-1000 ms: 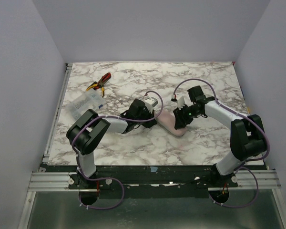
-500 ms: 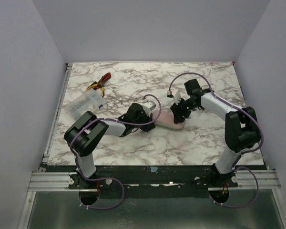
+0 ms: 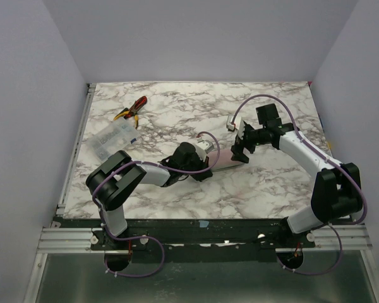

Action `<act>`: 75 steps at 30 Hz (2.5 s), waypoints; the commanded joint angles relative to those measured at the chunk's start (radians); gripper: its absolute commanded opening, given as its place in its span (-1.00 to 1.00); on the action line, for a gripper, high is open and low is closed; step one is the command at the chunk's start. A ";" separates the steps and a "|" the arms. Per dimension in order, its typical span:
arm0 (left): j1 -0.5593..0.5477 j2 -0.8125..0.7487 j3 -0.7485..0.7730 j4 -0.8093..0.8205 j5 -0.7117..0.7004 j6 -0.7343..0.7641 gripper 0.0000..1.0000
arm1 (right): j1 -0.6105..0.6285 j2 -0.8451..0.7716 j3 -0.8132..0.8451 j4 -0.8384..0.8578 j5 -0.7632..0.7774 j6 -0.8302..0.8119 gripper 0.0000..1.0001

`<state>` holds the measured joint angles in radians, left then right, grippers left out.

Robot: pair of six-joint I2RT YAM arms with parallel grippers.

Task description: Open the umbrella

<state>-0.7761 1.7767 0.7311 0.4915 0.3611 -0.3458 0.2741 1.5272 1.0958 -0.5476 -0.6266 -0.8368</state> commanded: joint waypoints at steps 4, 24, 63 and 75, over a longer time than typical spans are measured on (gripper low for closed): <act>0.001 -0.015 -0.006 0.022 0.042 0.000 -1.00 | 0.018 0.059 0.001 -0.011 -0.157 -0.259 1.00; 0.071 -0.167 -0.103 -0.098 0.045 0.011 -1.00 | 0.026 0.098 -0.157 -0.022 0.032 -0.520 -0.09; 0.032 -0.100 -0.066 -0.013 -0.011 0.138 -1.00 | -0.117 -0.040 0.072 -0.038 0.060 0.177 0.94; -0.104 -0.017 0.045 -0.008 -0.083 0.097 -1.00 | -0.157 0.148 0.178 -0.363 0.157 0.835 0.96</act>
<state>-0.8429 1.7283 0.7124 0.4576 0.3309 -0.2295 0.1364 1.6066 1.2896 -0.7670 -0.4690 -0.2325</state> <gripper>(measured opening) 0.010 0.980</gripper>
